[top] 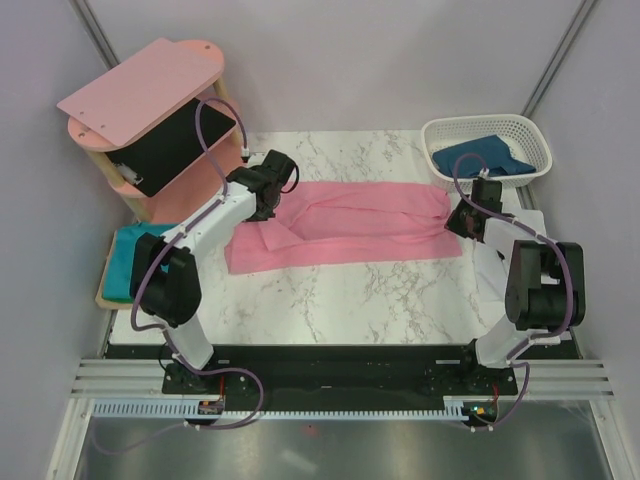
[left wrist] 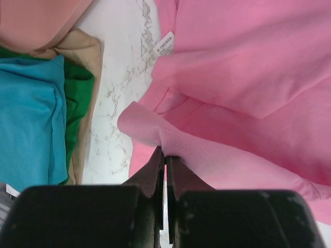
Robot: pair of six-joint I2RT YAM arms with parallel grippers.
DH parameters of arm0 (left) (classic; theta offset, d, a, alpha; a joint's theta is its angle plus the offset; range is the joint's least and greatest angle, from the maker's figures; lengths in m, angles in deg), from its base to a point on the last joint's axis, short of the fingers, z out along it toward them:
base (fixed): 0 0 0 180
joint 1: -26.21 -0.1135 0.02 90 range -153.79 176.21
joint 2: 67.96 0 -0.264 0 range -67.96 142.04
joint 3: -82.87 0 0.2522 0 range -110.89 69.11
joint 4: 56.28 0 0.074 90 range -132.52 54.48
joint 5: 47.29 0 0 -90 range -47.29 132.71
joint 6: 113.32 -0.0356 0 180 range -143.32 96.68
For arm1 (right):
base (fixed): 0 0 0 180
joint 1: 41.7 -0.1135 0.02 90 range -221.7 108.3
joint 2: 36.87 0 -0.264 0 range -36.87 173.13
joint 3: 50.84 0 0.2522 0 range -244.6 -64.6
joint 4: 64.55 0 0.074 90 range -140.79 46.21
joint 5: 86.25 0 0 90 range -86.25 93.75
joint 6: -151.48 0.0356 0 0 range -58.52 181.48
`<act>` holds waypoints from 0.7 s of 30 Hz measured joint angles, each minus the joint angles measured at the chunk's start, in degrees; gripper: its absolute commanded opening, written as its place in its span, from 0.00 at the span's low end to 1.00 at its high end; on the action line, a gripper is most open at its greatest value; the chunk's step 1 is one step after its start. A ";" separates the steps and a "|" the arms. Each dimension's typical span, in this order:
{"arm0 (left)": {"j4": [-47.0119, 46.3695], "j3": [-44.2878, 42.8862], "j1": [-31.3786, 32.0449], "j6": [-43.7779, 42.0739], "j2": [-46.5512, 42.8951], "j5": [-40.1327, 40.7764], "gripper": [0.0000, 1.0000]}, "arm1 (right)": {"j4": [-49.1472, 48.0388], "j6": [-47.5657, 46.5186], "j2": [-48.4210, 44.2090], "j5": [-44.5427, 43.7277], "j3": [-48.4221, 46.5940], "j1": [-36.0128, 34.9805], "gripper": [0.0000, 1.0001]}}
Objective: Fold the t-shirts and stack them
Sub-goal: Fold the other side of the tshirt into a rectangle
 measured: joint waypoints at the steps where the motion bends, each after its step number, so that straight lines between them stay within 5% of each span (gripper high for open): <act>1: -0.11 -0.87 -0.20 -0.50 0.55 -0.02 0.02 | -0.17 0.02 0.79 -0.07 -0.79 0.00 0.00; 21: -2.01 -15.67 -3.93 -7.37 13.75 -1.62 0.02 | -2.38 0.61 10.73 -0.94 -7.72 -0.20 0.00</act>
